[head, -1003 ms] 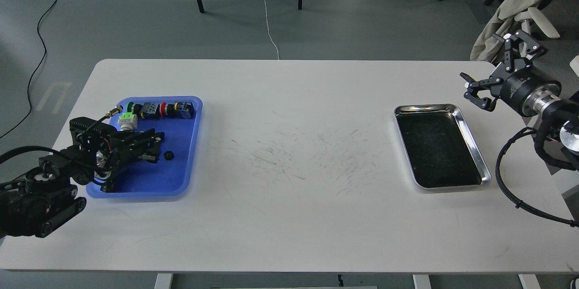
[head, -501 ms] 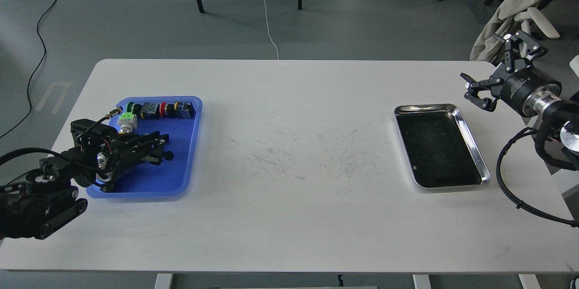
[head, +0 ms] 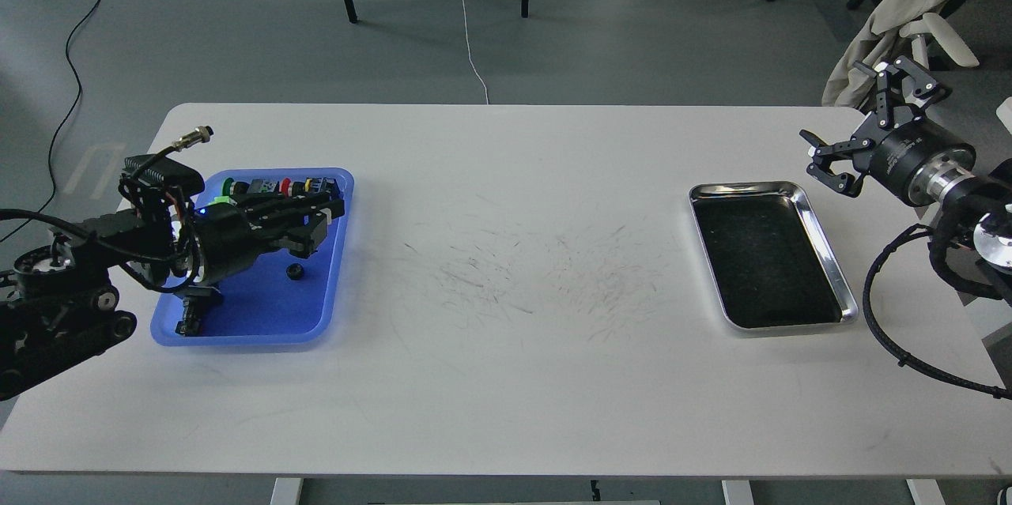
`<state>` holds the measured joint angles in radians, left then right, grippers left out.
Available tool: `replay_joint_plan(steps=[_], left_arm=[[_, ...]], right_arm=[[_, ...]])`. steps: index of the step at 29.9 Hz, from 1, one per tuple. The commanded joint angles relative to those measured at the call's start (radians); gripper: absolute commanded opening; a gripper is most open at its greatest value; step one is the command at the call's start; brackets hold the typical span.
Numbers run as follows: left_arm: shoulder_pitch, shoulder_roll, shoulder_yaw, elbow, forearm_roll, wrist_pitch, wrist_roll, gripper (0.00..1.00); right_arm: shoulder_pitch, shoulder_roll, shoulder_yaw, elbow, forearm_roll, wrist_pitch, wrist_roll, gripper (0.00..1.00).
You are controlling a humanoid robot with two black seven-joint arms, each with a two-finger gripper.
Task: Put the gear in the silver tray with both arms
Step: 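Lift the black gear and carry it toward the table center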
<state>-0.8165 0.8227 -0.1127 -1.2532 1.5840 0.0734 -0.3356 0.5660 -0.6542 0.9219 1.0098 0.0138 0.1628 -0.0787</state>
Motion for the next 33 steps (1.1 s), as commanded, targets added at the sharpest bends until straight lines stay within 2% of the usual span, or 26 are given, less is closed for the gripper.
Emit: replay_joint_plan(steps=[1,8,18,27,31,33], left_arm=[[-0.033,-0.004,0.002,-0.063,0.002,-0.030,0.001,0.03],[-0.108,-0.152,0.010,-0.071,-0.009,-0.069,0.001,0.03],[-0.173,-0.450,0.067,0.038,-0.010,-0.096,0.004,0.03],[-0.184,-0.747,0.073,0.256,-0.010,-0.093,0.000,0.03],[-0.173,-0.823,0.073,0.360,-0.006,-0.092,-0.005,0.03],[-0.164,-0.823,0.073,0.394,-0.007,-0.090,-0.005,0.03]], right_arm=[[0.000,-0.007,0.000,0.001,0.000,0.000,-0.001,0.99],[0.000,-0.009,-0.001,0.001,0.000,0.000,-0.001,0.99],[0.002,-0.009,-0.005,-0.003,-0.003,0.000,-0.001,0.99],[0.003,-0.015,-0.005,-0.007,-0.003,0.000,-0.004,0.99],[0.006,-0.015,-0.006,-0.008,-0.009,-0.002,-0.004,0.99],[0.006,-0.015,-0.006,-0.007,-0.009,-0.002,-0.006,0.99]])
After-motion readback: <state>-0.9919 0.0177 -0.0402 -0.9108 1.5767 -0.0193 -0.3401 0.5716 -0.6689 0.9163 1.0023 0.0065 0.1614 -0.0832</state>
